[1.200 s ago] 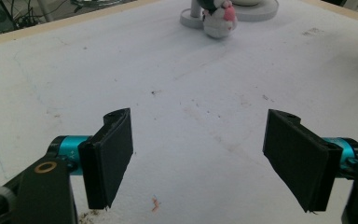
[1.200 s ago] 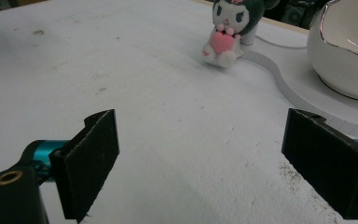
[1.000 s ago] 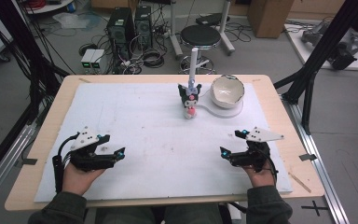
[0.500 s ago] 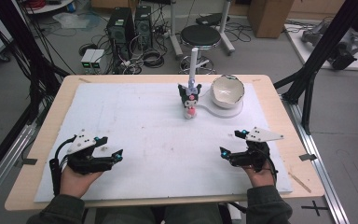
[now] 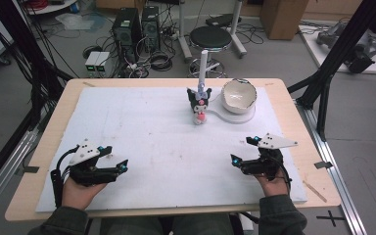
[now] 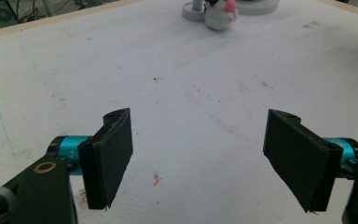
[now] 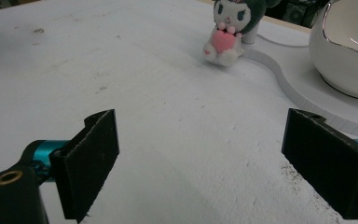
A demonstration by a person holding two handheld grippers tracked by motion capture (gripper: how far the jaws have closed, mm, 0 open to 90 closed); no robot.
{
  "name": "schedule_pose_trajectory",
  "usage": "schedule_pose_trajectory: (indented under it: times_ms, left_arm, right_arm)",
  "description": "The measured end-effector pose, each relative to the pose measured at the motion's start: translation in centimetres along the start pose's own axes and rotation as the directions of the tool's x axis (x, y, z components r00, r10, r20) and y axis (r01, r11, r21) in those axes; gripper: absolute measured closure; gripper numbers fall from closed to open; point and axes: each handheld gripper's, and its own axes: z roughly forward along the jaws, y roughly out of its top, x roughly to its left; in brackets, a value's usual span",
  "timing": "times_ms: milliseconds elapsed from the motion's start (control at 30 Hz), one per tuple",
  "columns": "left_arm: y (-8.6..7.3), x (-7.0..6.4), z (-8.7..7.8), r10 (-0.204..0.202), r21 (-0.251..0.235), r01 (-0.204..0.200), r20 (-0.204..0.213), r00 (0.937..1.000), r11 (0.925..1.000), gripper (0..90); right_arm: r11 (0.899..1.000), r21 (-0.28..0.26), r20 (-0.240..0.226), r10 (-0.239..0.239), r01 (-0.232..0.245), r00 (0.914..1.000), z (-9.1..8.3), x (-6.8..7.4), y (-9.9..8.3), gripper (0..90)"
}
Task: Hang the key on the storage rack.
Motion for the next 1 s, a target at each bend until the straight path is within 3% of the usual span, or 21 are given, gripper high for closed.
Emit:
schedule_pose_trajectory:
  times_ms: [1000]
  left_arm:
    - [-1.5, 0.1, -0.7, 0.011, 0.004, -0.011, -0.019, 0.9998, 0.9999, 23.4]
  right_arm:
    - [1.0, 0.011, -0.011, -0.002, 0.002, 0.9999, 0.2, -0.1, -0.2, 10.0]
